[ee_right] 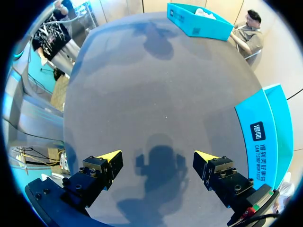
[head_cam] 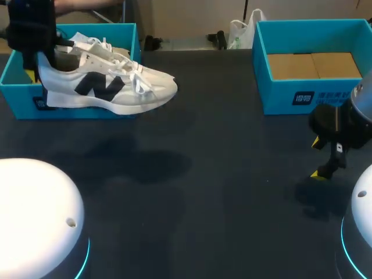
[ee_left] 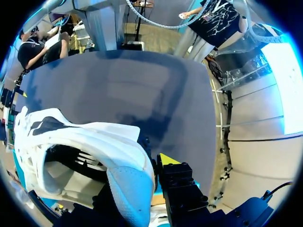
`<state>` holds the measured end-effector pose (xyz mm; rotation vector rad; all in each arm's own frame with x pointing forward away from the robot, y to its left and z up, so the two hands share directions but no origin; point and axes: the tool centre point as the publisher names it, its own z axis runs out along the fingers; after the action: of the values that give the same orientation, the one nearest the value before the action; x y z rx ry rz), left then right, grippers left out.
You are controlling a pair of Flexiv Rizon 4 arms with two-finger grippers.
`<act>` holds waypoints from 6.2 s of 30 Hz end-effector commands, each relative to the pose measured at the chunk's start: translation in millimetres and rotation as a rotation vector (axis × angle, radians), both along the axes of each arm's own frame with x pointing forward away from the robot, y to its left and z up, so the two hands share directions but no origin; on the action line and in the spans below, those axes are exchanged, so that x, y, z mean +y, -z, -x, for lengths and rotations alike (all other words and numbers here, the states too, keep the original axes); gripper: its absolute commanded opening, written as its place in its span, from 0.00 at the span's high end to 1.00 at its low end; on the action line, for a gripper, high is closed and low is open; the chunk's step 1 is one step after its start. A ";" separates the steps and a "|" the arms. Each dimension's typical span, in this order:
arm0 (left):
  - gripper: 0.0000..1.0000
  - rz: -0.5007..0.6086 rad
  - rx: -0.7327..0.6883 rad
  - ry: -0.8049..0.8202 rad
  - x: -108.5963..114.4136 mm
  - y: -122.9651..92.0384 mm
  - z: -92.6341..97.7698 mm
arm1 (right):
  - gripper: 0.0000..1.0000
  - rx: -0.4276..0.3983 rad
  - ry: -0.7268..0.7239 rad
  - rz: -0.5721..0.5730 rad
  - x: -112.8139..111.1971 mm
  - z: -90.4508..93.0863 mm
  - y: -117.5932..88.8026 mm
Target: Take the shoe out of the shoebox, open the shoe tongue, remove and reinsert the insole, then place the shoe into the shoebox
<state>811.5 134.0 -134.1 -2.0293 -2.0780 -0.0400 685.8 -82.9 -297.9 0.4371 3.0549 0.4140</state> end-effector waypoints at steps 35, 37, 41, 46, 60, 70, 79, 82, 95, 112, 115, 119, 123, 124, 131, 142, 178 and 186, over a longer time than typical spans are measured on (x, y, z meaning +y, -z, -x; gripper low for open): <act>1.00 0.030 -0.015 0.156 -107.5 78.3 78.0 | 0.00 -0.001 0.001 0.002 0.6 0.6 0.2; 1.00 0.030 -0.015 0.156 -107.5 78.3 78.0 | 0.00 -0.001 0.001 0.002 0.6 0.6 0.2; 1.00 0.031 -0.014 0.195 -127.0 97.7 88.3 | 0.00 -0.001 0.001 0.002 0.6 0.6 0.2; 1.00 0.030 -0.028 0.253 -158.8 124.4 101.2 | 0.00 -0.001 0.001 0.002 0.6 0.6 0.2; 1.00 0.049 -0.035 0.277 -210.6 175.5 106.4 | 0.00 -0.001 0.001 0.002 0.6 0.6 0.2; 1.00 0.014 -0.071 0.228 -228.2 207.0 100.3 | 0.00 -0.001 0.001 0.002 0.6 0.6 0.2; 1.00 0.023 -0.082 0.193 -244.0 228.0 93.4 | 0.00 -0.001 0.001 0.002 0.6 0.6 0.2; 1.00 0.022 -0.087 0.188 -248.0 233.7 91.9 | 0.00 -0.001 0.001 0.002 0.6 0.6 0.2; 1.00 0.027 -0.086 0.148 -251.8 251.3 94.2 | 0.00 -0.001 0.001 0.002 0.6 0.6 0.2; 0.64 0.019 -0.094 0.167 -256.5 260.4 101.7 | 0.00 -0.001 0.001 0.002 0.6 0.6 0.2; 0.00 0.028 -0.096 0.174 -254.7 256.6 103.6 | 0.00 -0.001 0.001 0.002 0.6 0.6 0.2; 0.00 0.065 -0.114 0.178 -250.5 238.3 106.3 | 0.00 -0.001 0.001 0.002 0.6 0.6 0.2; 0.00 0.130 -0.148 0.169 -244.6 207.9 108.7 | 0.00 -0.001 0.001 0.002 0.6 0.6 0.2; 0.00 0.149 -0.153 0.165 -242.6 199.2 109.3 | 0.00 -0.001 0.001 0.002 0.6 0.6 0.2; 0.00 0.290 -0.090 0.084 -224.5 143.0 113.5 | 0.00 -0.001 0.001 0.002 0.6 0.6 0.2; 0.00 0.560 0.132 -0.254 -168.8 106.1 118.4 | 0.00 -0.001 0.001 0.002 0.6 0.6 0.2; 0.00 0.737 0.469 -0.938 -106.3 141.7 97.7 | 0.00 -0.001 0.001 0.002 0.6 0.6 0.2; 0.00 0.884 0.613 -1.206 -105.6 180.7 103.9 | 0.00 -0.001 0.001 0.002 0.6 0.6 0.2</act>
<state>710.1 27.4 -298.5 -0.6833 -2.6010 1.3940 685.8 -83.0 -297.8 0.4371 3.0549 0.4140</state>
